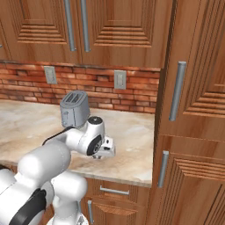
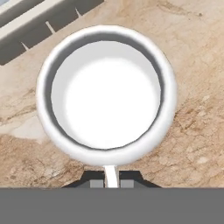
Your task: Pick the mug from the counter and place it inside the microwave. Then close the microwave.
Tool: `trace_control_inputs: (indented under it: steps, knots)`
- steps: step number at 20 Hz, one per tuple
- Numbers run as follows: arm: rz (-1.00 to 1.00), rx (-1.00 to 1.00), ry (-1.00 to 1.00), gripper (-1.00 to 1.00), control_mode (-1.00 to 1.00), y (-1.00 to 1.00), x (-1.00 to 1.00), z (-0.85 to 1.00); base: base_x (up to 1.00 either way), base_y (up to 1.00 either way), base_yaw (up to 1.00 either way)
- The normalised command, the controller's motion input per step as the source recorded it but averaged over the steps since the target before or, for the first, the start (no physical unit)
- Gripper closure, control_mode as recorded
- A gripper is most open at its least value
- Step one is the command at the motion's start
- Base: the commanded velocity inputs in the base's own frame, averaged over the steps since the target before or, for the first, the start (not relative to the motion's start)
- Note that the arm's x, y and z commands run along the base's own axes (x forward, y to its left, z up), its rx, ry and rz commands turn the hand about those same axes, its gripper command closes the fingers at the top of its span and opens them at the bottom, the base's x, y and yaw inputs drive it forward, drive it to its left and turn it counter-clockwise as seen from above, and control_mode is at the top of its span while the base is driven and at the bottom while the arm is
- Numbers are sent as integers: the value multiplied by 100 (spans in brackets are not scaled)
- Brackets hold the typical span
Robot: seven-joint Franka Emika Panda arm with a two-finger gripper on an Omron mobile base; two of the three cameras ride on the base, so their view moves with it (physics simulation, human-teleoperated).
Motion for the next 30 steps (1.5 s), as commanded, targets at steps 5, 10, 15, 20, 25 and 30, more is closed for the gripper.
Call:
trace_control_inputs:
  steps: [5,10,15,20,25,30]
  knots:
    - [-7,0,0,100,-100,36,0,13,0,0,0]
    - [-1,0,-6,100,-100,15,-41,53,0,0,0]
    - [0,0,-10,100,-100,-4,-79,69,0,0,0]
    - [1,0,-9,100,-100,-12,-82,63,0,0,0]
    - [5,0,-8,100,-100,0,-69,75,0,0,0]
    - [8,0,-6,100,-100,4,-49,85,0,0,0]
